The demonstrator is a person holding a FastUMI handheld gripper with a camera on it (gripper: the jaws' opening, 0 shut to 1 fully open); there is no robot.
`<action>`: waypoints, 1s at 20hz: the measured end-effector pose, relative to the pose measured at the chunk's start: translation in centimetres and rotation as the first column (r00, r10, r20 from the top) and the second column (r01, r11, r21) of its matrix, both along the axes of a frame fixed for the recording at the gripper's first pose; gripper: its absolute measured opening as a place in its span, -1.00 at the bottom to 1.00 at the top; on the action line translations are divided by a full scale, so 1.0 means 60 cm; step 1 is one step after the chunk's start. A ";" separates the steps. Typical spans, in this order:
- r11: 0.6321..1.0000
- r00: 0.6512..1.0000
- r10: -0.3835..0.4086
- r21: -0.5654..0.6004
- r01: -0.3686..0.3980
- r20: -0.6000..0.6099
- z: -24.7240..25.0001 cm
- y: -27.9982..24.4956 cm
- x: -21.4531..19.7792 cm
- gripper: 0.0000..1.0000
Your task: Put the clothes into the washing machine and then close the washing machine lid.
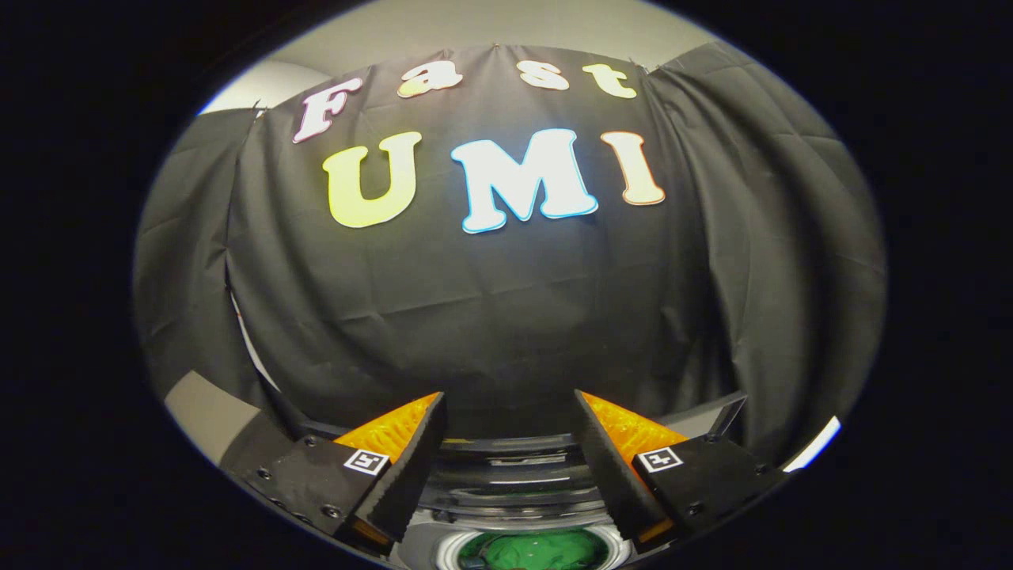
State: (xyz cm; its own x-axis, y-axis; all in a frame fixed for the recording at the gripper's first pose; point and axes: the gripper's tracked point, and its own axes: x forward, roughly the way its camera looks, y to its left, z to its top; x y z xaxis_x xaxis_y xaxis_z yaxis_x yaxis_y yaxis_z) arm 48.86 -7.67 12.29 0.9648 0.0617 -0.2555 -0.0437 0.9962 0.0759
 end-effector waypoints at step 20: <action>0.999 1.000 0.006 -0.051 -0.005 0.016 -0.024 0.006 0.022 0.98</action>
